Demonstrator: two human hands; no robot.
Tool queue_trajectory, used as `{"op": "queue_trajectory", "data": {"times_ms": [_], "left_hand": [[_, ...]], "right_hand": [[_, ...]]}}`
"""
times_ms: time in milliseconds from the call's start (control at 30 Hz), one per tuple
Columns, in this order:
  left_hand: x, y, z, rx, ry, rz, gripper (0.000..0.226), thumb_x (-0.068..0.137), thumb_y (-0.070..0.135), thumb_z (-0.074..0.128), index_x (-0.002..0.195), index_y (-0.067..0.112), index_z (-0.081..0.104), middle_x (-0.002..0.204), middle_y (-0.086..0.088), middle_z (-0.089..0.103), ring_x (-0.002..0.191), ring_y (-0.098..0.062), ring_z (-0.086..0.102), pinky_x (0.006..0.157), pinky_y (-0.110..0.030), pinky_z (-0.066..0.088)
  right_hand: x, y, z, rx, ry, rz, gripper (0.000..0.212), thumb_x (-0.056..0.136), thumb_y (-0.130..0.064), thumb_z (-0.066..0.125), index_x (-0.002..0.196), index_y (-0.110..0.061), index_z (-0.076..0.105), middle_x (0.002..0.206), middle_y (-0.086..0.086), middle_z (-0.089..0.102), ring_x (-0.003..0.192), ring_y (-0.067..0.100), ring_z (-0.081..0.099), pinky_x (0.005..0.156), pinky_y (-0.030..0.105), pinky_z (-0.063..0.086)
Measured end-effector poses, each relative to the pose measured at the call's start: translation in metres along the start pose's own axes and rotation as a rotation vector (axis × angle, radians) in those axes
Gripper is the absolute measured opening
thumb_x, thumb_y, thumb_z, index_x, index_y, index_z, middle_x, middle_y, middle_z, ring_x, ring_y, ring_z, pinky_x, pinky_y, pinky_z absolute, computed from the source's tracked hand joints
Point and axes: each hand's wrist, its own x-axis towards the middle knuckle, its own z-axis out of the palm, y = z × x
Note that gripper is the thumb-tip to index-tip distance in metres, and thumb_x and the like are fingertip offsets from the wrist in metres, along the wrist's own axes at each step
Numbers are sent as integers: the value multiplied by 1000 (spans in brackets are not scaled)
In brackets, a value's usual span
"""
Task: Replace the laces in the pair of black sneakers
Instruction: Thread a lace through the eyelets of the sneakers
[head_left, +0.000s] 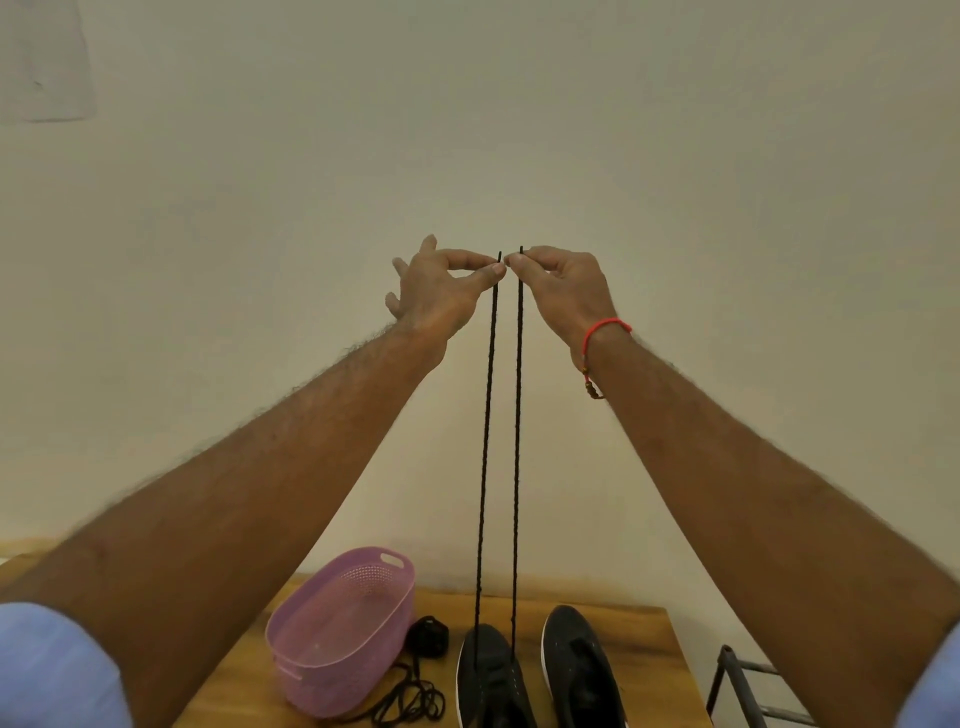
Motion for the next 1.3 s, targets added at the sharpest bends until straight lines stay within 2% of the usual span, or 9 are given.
{"op": "queue_trajectory", "data": {"times_ms": [200,333,400,467,533,600,733,867,1300], "left_hand": [[2,1,5,50,34,2,13,86,46,77,78,46,67,168,5,22,157,-25,5,122,-63,8],[12,-12,10,-5,24,21,8,86,47,77,83,44,71,156,9,43,150,-20,30,119,-56,26],[12,-22,12,-24,-11,66,5,91,43,73,92,38,72,125,13,68,122,-11,58,109,-41,44],[4,-34,11,-4,-73,105,9,98,35,67,101,28,71,94,11,76,89,-8,71,80,-20,54],[-10,-57,12,72,-139,145,11,100,31,64,103,21,70,82,6,75,71,-8,72,60,-14,49],[-24,-94,15,221,-204,182,13,99,33,65,101,23,72,83,6,72,62,-6,67,61,-20,51],[-64,-181,22,493,-384,104,18,99,34,64,106,22,76,93,4,69,86,-13,63,80,-32,52],[-121,-257,33,645,-525,-75,20,100,39,60,108,27,73,99,6,71,90,-13,65,78,-37,57],[-235,-389,74,903,-695,-310,24,101,43,52,117,31,67,119,8,66,105,-16,63,80,-33,43]], "right_hand": [[2,7,-1,12,-32,-2,31,90,-45,65,113,-25,76,124,-11,69,124,9,56,110,43,42],[1,10,-2,37,-65,6,29,94,-35,65,116,-18,75,122,-6,70,121,8,58,107,29,44],[-3,17,-3,31,-92,8,25,95,-30,66,113,-17,75,113,-5,73,114,6,63,99,22,45],[-10,31,-4,-3,-112,11,21,95,-25,66,111,-16,76,99,-5,75,102,4,67,92,18,47],[-20,54,-3,-68,-126,35,19,94,-22,68,110,-16,76,93,-6,75,95,4,69,93,21,50],[-32,84,-2,-156,-134,78,20,91,-25,70,109,-22,76,87,-12,74,94,6,70,99,35,51],[-72,142,3,-292,-205,164,13,81,-38,72,93,-42,69,75,-26,71,87,1,68,98,48,47],[-124,193,14,-342,-287,264,10,84,-37,75,80,-38,66,74,-24,71,82,-2,67,94,47,51],[-240,326,59,-464,-575,372,8,94,-27,67,97,-26,74,88,-22,60,93,4,57,92,31,49]]}}
